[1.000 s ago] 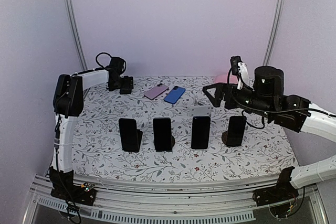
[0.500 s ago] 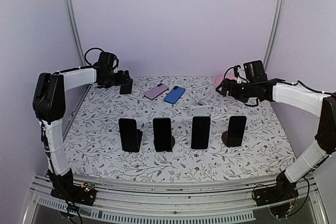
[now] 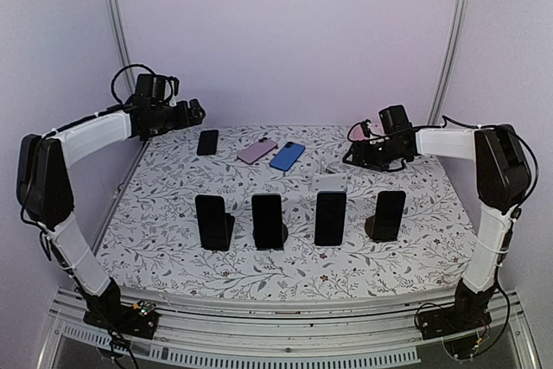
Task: Place the phone on the phone stand
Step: Pick up the phone stand at the center of the board.
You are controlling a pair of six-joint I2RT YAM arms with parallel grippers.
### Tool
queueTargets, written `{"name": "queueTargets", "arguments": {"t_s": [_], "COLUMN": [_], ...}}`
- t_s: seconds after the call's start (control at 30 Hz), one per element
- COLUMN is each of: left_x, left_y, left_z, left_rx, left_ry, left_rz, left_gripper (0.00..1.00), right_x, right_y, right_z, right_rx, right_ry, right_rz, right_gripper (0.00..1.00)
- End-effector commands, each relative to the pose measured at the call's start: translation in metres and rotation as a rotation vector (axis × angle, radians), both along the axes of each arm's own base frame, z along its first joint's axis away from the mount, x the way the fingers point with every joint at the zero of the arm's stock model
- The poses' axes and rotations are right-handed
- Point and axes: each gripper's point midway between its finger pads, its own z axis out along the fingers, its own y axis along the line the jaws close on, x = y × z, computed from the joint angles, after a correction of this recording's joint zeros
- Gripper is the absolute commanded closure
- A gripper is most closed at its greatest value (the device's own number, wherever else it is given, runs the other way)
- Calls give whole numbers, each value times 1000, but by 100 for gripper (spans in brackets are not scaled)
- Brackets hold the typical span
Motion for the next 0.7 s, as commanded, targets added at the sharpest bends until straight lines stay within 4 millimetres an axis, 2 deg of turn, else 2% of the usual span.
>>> {"name": "queueTargets", "arguments": {"t_s": [0.0, 0.13, 0.33, 0.5, 0.67], "left_x": [-20, -41, -69, -87, -100], "left_y": [-3, -4, -4, -4, -3], "left_z": [31, 43, 53, 56, 62], "left_rx": [-47, -53, -64, -65, -69], "left_ry": [-69, -88, -110, -116, -130], "left_rz": [-24, -34, -49, -57, -64], "left_gripper": [3, 3, 3, 3, 3], "right_x": [10, 10, 7, 9, 7], "right_y": [13, 20, 31, 44, 54], "right_z": [-13, -27, -41, -59, -68], "right_rx": [-13, -15, -37, -80, -83], "right_ry": [18, 51, 67, 106, 128], "right_rz": [91, 145, 201, 223, 235], "right_gripper": [31, 35, 35, 35, 39]}}
